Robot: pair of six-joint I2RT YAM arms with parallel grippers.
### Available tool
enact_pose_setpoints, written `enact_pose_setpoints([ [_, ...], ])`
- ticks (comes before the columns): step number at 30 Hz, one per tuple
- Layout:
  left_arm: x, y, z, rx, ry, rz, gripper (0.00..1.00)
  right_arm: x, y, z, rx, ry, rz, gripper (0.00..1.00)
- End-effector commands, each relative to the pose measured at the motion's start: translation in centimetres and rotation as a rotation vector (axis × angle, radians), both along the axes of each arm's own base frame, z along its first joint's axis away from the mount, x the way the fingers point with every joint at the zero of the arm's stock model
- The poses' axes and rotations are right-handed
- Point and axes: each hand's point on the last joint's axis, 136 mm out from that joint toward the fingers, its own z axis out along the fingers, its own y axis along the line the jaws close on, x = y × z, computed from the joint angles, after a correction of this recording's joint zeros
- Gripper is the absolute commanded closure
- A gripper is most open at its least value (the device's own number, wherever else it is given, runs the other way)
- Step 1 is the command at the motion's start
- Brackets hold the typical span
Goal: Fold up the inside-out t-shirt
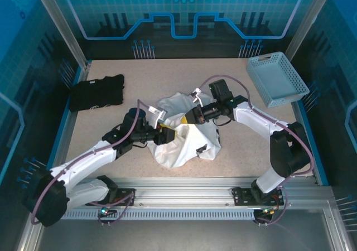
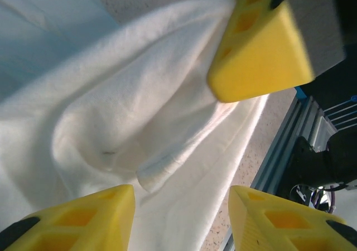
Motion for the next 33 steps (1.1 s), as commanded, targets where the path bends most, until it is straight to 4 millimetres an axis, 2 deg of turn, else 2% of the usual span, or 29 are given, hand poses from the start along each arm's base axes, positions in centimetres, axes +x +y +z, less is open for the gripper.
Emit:
enact_pose_setpoints([
  [1,0.9,-1.3,1.5,-0.046,-0.028,-0.044,0.51,0.3,-0.3,0.5,0.011,-0.009,-0.013,1.00],
  [5,1.8,-2.0,0.9,-0.044,-0.021,-0.051,0.53,0.2,-0.4,0.6,0.010,-0.010,-0.015,1.00],
  [7,2.2,-2.3,1.1,-0.061,-0.022,-0.051,0.60,0.1,-0.5,0.4,0.005,-0.004,-0.015,1.00],
  [12,1.9,-3.2,2.4,-0.105,-0.005,-0.085,0.94,0.6,-1.6,-0.5,-0.068,-0.001,-0.055,1.00],
  [13,1.8,-3.3,3.0,-0.107,-0.001,-0.080,1.00,1.1,-2.1,-0.9,-0.118,-0.008,-0.084,0.97],
  [15,1.8,-3.3,3.8,-0.088,0.035,-0.025,1.00,2.3,-3.9,-2.7,-0.312,-0.046,-0.173,0.90],
  [17,1.8,-3.3,4.5,-0.083,0.092,0.047,1.00,3.3,-6.0,-3.5,-0.457,-0.117,-0.260,0.83],
  [20,1.5,-4.5,6.1,-0.125,0.167,0.091,1.00,3.5,-8.8,-2.0,-0.525,-0.263,-0.365,0.71],
  [25,0.9,-6.1,7.2,-0.146,0.238,0.097,1.00,1.5,-11.3,1.2,-0.522,-0.460,-0.433,0.59],
  [28,1.0,-6.2,7.4,-0.132,0.268,0.113,1.00,-0.6,-10.7,2.0,-0.441,-0.530,-0.409,0.58],
  [30,1.0,-6.1,7.5,-0.122,0.283,0.124,1.00,-2.6,-8.9,2.1,-0.353,-0.579,-0.362,0.57],
  [33,0.8,-5.8,7.6,-0.100,0.295,0.131,1.00,-4.0,-6.7,1.6,-0.272,-0.616,-0.351,0.56],
])
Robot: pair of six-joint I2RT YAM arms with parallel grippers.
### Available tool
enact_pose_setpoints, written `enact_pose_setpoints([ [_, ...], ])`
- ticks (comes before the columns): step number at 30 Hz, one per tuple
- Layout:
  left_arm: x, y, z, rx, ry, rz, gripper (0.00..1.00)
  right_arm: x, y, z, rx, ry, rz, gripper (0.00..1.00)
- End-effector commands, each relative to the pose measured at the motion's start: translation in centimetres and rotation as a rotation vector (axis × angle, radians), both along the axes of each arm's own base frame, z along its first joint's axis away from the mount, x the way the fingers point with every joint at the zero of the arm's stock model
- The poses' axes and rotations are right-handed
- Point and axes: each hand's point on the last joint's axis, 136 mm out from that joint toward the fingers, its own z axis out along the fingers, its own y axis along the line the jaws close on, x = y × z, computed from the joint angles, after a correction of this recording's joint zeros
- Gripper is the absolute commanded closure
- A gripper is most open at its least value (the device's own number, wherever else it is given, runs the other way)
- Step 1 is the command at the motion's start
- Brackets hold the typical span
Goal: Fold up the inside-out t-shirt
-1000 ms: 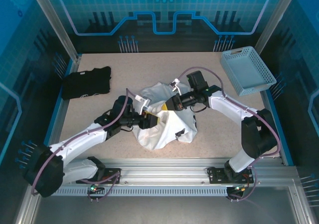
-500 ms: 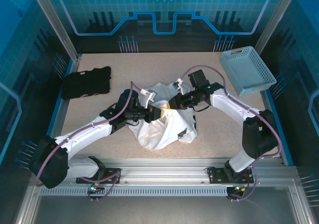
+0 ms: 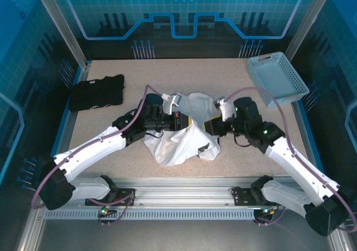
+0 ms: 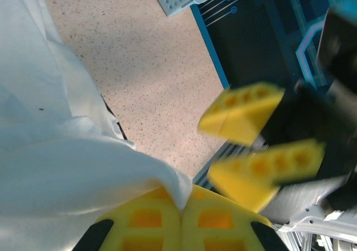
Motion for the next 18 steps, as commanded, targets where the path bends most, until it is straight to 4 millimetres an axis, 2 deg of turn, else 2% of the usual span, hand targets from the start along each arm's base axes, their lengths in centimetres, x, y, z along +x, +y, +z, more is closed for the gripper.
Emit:
enact_pose_setpoints([
  [1,-0.1,0.5,0.0,0.037,0.049,0.028,1.00,-0.6,2.6,-0.5,0.070,-0.060,0.031,0.55],
  [4,-0.3,0.8,-0.3,0.060,0.061,0.031,1.00,-0.6,4.5,-1.1,0.104,-0.076,0.015,0.49],
  [8,-0.3,1.0,-0.3,0.061,0.059,0.041,1.00,-0.5,6.3,-3.2,0.080,-0.072,-0.037,0.43],
  [10,-0.3,0.9,-0.2,0.052,0.058,0.042,1.00,-0.3,6.9,-4.2,0.063,-0.074,-0.068,0.38],
  [13,-0.3,1.0,-0.2,0.048,0.055,0.044,1.00,0.2,7.7,-5.0,0.044,-0.078,-0.091,0.36],
  [14,-0.3,1.0,-0.1,0.047,0.052,0.045,1.00,0.6,7.4,-5.4,0.010,-0.079,-0.119,0.39],
  [17,-0.2,1.5,0.1,0.041,0.057,0.051,1.00,1.8,4.6,-6.2,-0.115,-0.101,-0.221,0.65],
  [18,-0.2,1.9,0.2,0.035,0.059,0.054,1.00,2.1,3.6,-6.1,-0.138,-0.116,-0.231,0.70],
])
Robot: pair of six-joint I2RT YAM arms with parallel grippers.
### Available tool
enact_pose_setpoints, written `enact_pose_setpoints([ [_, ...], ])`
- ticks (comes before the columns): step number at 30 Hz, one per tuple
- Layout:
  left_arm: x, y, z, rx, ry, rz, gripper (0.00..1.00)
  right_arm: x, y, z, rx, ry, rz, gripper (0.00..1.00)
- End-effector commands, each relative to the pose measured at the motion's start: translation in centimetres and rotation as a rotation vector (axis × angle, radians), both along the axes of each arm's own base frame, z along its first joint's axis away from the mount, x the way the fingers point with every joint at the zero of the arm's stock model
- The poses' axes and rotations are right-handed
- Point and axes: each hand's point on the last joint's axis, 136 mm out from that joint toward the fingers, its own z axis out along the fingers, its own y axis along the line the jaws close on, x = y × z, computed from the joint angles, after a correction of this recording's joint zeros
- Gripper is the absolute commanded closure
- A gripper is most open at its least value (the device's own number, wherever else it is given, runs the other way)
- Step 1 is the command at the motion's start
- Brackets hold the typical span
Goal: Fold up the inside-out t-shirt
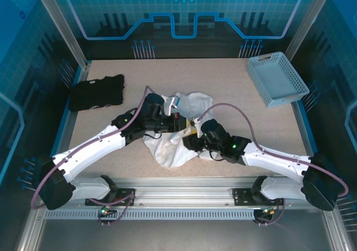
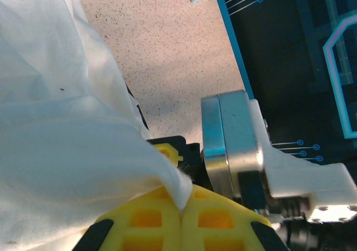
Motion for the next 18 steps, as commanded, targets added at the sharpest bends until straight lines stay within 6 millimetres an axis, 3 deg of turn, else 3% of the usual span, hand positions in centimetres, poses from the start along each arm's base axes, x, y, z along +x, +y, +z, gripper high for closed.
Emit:
enact_pose_setpoints([
  [1,0.2,1.3,1.5,-0.036,0.000,0.032,1.00,2.0,-3.0,1.4,-0.068,-0.080,-0.121,0.72],
  [6,0.0,2.4,2.8,-0.076,-0.031,-0.014,1.00,3.6,-6.4,2.1,-0.112,-0.072,-0.095,0.85],
  [12,-0.3,1.6,5.1,-0.181,-0.038,-0.053,1.00,5.0,-6.1,2.9,-0.165,-0.002,-0.016,0.99],
  [15,0.5,1.6,5.2,-0.216,-0.017,0.002,1.00,5.3,-6.0,3.5,-0.192,0.040,-0.024,0.98],
  [18,1.5,2.2,4.5,-0.217,-0.001,0.083,1.00,3.8,-6.0,4.5,-0.153,-0.006,0.011,0.90],
])
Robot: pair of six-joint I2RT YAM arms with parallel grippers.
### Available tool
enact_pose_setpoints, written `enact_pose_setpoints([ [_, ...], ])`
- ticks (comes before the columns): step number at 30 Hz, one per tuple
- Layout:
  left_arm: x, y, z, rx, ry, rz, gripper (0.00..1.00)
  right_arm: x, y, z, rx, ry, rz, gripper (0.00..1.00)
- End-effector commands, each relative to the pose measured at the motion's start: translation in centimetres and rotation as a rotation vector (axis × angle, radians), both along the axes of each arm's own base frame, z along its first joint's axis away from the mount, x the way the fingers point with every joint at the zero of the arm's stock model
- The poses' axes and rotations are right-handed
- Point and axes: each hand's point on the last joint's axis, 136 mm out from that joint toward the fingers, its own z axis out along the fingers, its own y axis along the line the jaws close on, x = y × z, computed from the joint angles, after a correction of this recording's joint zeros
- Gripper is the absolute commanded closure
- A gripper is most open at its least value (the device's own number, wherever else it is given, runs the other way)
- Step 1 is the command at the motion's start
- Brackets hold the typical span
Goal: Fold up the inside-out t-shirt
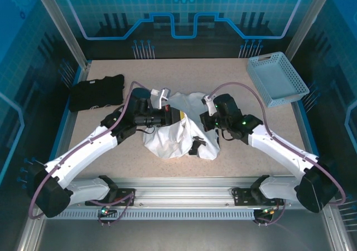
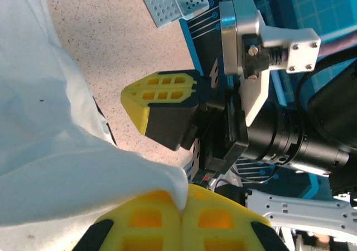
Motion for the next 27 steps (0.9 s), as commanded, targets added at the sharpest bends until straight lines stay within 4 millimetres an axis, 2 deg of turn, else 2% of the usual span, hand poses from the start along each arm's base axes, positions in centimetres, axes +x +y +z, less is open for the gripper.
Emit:
enact_pose_setpoints([
  [1,0.8,0.6,0.6,-0.050,0.010,0.077,1.00,-2.9,0.0,1.3,0.023,-0.021,0.100,0.85],
  [2,0.9,0.7,0.4,-0.047,0.012,0.086,1.00,-4.2,0.3,1.2,0.042,-0.040,0.153,0.79],
  [5,0.8,0.8,0.0,-0.018,0.028,0.090,1.00,-7.3,2.7,3.8,0.115,-0.146,0.313,0.67],
  [8,0.8,1.1,-0.5,0.005,0.033,0.096,1.00,-9.9,6.3,4.9,0.210,-0.176,0.456,0.65],
  [11,0.7,1.1,-0.6,0.002,0.034,0.094,1.00,-11.1,9.9,4.4,0.264,-0.165,0.548,0.65],
  [13,0.6,1.0,-0.4,-0.007,0.033,0.089,1.00,-10.6,11.0,3.6,0.274,-0.156,0.545,0.66],
  [14,0.5,1.0,-0.4,-0.009,0.031,0.088,1.00,-9.7,11.1,3.4,0.269,-0.170,0.510,0.68],
  [20,0.2,1.2,-0.2,-0.011,0.024,0.081,1.00,-5.3,8.7,2.4,0.273,-0.222,0.319,0.71],
  [23,0.1,1.0,-0.1,-0.016,0.026,0.069,1.00,-4.1,8.2,2.3,0.270,-0.225,0.279,0.71],
  [27,0.0,0.9,-0.2,-0.016,0.028,0.063,1.00,-3.6,8.1,2.6,0.276,-0.237,0.265,0.68],
])
